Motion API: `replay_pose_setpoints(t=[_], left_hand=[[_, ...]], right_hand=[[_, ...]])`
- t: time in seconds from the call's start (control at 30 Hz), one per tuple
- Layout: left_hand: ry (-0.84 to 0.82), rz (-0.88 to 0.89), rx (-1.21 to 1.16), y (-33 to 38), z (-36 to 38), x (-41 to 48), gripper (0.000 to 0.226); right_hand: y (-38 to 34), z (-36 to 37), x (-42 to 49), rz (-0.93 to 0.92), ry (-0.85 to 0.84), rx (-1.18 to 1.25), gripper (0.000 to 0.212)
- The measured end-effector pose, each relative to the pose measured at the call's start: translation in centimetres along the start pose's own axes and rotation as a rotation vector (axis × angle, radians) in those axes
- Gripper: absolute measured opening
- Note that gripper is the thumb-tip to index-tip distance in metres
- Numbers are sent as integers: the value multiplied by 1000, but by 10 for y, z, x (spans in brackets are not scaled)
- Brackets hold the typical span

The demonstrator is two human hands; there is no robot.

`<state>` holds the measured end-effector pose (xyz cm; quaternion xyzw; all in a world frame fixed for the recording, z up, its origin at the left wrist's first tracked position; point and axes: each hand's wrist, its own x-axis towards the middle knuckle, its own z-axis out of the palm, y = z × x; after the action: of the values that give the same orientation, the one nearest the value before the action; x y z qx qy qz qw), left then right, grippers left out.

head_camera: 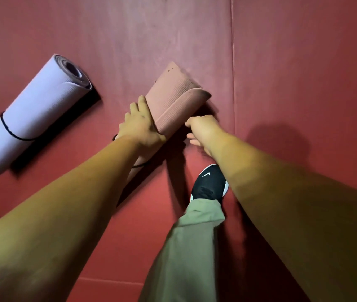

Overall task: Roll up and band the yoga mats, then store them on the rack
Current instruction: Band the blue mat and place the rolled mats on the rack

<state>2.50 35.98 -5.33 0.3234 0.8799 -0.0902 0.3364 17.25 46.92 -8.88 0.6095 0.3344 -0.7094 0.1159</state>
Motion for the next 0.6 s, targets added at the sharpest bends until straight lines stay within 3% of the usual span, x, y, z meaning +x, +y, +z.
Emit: replay_pose_setpoints(t=[0.13, 0.23, 0.33, 0.47, 0.6], left_hand=[[-82, 225, -124, 78, -40, -29, 127], [-106, 355, -150, 160, -63, -55, 132], [-102, 447, -177, 247, -77, -90, 136], [-157, 580, -173, 368, -82, -150, 169], [-187, 728, -177, 484, -75, -210, 174]], right_hand=[[-1, -67, -42, -21, 7, 106, 43], [-7, -137, -86, -124, 1, 250, 75], [-17, -217, -142, -211, 13, 354, 87], [-18, -329, -214, -276, 84, 439, 89], [9, -436, -281, -354, 171, 566, 82]])
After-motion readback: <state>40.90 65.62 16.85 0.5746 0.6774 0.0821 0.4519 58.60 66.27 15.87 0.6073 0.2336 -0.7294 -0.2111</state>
